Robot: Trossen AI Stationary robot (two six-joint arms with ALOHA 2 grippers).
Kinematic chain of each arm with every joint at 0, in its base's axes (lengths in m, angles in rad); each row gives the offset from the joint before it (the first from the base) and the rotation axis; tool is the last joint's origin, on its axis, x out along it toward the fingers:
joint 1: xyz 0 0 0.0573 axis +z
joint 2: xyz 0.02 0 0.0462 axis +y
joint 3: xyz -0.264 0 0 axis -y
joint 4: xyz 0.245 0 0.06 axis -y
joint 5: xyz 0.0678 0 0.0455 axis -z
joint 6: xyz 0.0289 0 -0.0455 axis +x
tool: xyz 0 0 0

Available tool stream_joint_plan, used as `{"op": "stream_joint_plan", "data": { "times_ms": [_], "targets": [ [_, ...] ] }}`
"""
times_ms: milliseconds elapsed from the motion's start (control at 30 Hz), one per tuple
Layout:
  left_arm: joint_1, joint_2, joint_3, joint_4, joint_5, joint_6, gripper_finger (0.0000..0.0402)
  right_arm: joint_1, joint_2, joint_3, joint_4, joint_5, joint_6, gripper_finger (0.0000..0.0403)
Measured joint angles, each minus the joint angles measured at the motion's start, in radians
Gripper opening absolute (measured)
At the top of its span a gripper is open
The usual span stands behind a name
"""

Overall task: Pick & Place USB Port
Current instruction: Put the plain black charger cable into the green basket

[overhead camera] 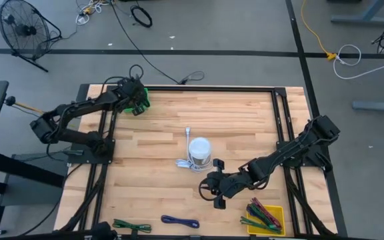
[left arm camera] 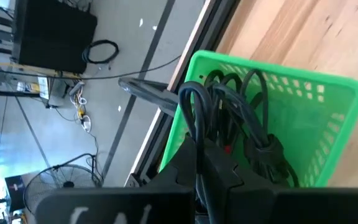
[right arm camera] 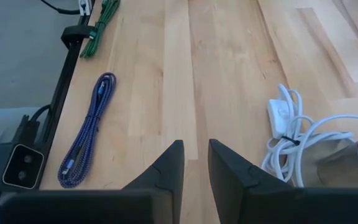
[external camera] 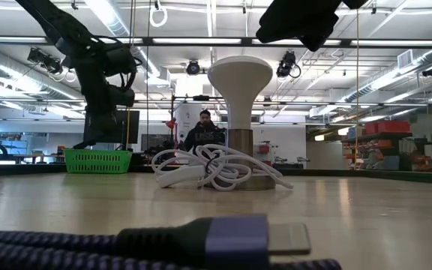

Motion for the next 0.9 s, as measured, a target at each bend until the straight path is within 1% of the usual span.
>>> {"op": "stream_joint_plan", "data": {
  "times_ms": [100, 300, 467, 667, 900],
  "targets": [
    [0.01, 0.009, 0.0, 0.017, 0.007, -0.001, 0.0012, 0.0, 0.0, 0.0, -0.001, 0.002, 0.0, 0.0075],
    [0.019, 0.009, 0.0, 0.03, 0.056, -0.006, 0.001, 0.0, 0.0, 0.0, -0.001, 0.008, 0.004, 0.0075],
    [0.018, 0.009, 0.0, 0.029, 0.081, -0.03, 0.004, 0.0, 0.0, 0.0, -0.001, 0.008, 0.004, 0.0075],
    [0.019, 0.009, 0.0, 0.028, 0.046, -0.037, 0.0064, 0.0, 0.0, 0.0, -0.002, 0.008, 0.003, 0.0075],
    [0.018, 0.009, 0.0, 0.005, 0.045, -0.066, 0.009, 0.0, 0.0, 0.0, -0.005, 0.007, 0.004, 0.0075]
  ]
}}
